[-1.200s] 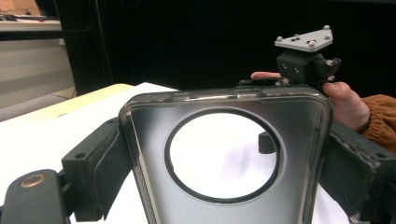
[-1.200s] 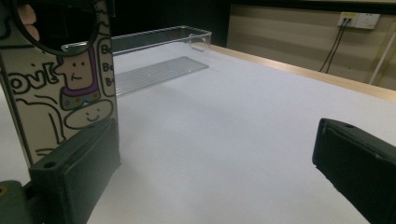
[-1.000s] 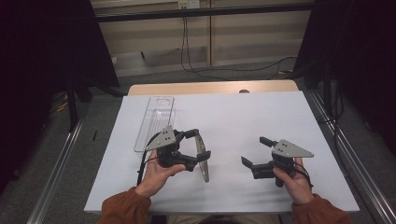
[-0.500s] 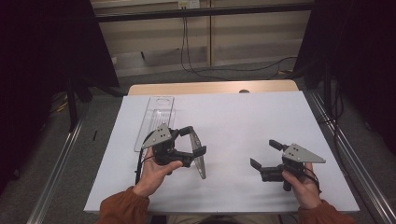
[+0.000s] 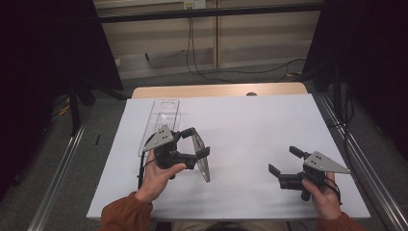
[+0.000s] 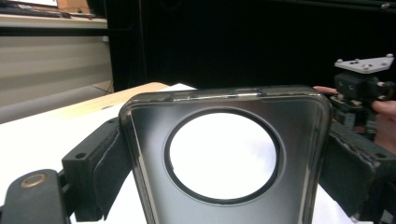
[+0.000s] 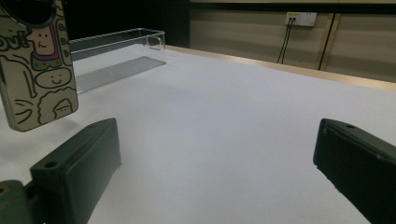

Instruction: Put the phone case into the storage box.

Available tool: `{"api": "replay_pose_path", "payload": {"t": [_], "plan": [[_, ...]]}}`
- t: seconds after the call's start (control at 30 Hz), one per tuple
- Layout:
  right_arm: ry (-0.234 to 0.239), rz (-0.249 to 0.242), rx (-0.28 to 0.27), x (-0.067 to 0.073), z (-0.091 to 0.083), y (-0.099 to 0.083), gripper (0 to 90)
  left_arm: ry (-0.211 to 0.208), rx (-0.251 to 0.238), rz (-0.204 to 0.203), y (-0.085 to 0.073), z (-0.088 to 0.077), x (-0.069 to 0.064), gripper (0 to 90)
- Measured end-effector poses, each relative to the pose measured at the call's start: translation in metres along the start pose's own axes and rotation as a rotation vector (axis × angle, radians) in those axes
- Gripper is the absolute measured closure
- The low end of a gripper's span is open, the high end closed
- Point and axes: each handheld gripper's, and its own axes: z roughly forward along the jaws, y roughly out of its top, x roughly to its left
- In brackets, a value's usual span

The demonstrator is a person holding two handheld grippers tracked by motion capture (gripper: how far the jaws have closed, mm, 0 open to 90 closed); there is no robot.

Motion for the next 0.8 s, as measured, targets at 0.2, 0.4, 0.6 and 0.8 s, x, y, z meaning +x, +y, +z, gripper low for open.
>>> {"api": "replay_pose_path", "payload": {"t": [0.2,0.4,0.6,0.8], "plan": [[-0.025,-0.001,0.013,-0.001,-0.007,-0.003,0.4,0.022,0.008,0.011,0.004,-0.002,0.001,11.6],[-0.042,0.008,0.007,-0.004,-0.015,-0.005,0.5,0.060,-0.006,-0.004,0.009,-0.008,0.004,11.6],[-0.056,0.019,0.008,-0.005,-0.020,-0.008,0.5,0.095,-0.027,-0.005,0.017,-0.013,0.005,11.7],[-0.061,0.022,0.003,-0.005,-0.021,-0.008,0.5,0.096,-0.035,0.026,0.033,-0.016,0.007,11.7]]}}
